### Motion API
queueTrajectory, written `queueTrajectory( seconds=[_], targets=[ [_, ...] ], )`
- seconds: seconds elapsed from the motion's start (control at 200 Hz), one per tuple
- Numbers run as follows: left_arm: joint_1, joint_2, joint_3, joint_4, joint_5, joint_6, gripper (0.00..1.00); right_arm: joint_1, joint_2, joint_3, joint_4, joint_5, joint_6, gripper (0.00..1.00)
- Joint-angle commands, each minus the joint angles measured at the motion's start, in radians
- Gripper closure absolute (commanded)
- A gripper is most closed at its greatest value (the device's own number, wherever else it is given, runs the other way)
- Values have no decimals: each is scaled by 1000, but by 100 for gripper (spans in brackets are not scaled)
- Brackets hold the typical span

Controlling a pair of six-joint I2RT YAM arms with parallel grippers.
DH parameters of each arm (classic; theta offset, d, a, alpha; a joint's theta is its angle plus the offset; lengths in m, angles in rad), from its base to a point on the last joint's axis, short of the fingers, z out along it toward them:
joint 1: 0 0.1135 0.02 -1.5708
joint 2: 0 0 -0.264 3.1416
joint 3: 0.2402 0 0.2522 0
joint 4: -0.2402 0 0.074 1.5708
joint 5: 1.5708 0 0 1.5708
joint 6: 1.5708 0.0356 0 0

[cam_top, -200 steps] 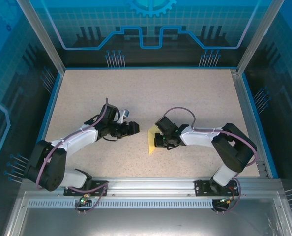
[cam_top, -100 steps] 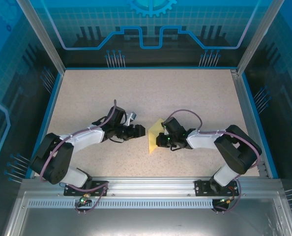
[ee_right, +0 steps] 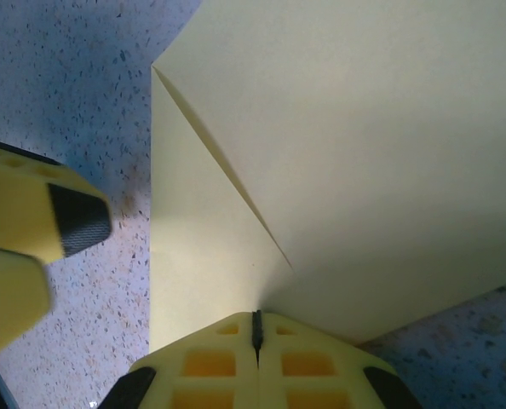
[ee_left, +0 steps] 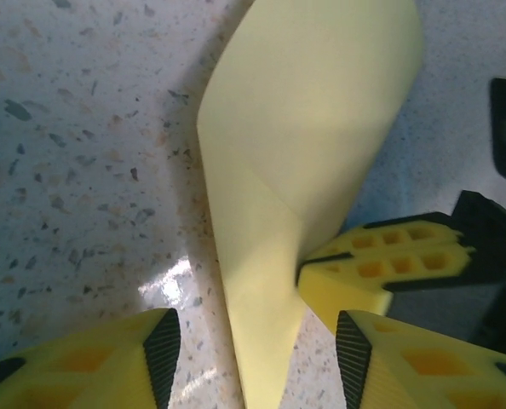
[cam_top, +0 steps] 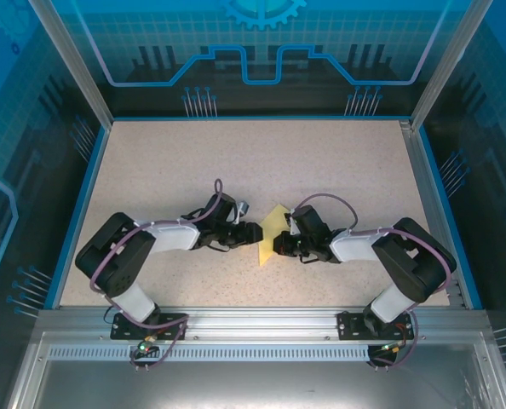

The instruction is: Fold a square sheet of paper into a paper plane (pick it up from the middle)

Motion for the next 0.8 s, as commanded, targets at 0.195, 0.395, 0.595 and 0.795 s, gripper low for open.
queueTrajectory(
  seconds=[0.195,0.395,0.595,0.795],
  targets=[
    [-26,79,71,50,-82,-15,56,-27,23,-36,-57,-1,-7,100],
    [-26,92,107,14,-89,21,64,-30,35,-37,-42,-11,-9,100],
    [-26,89,139,-38,-97,63,74,-36,44,-36,-40,-21,-11,100],
    [-29,103,169,-118,-118,120,86,-43,35,-34,-46,-24,-14,100]
  ],
)
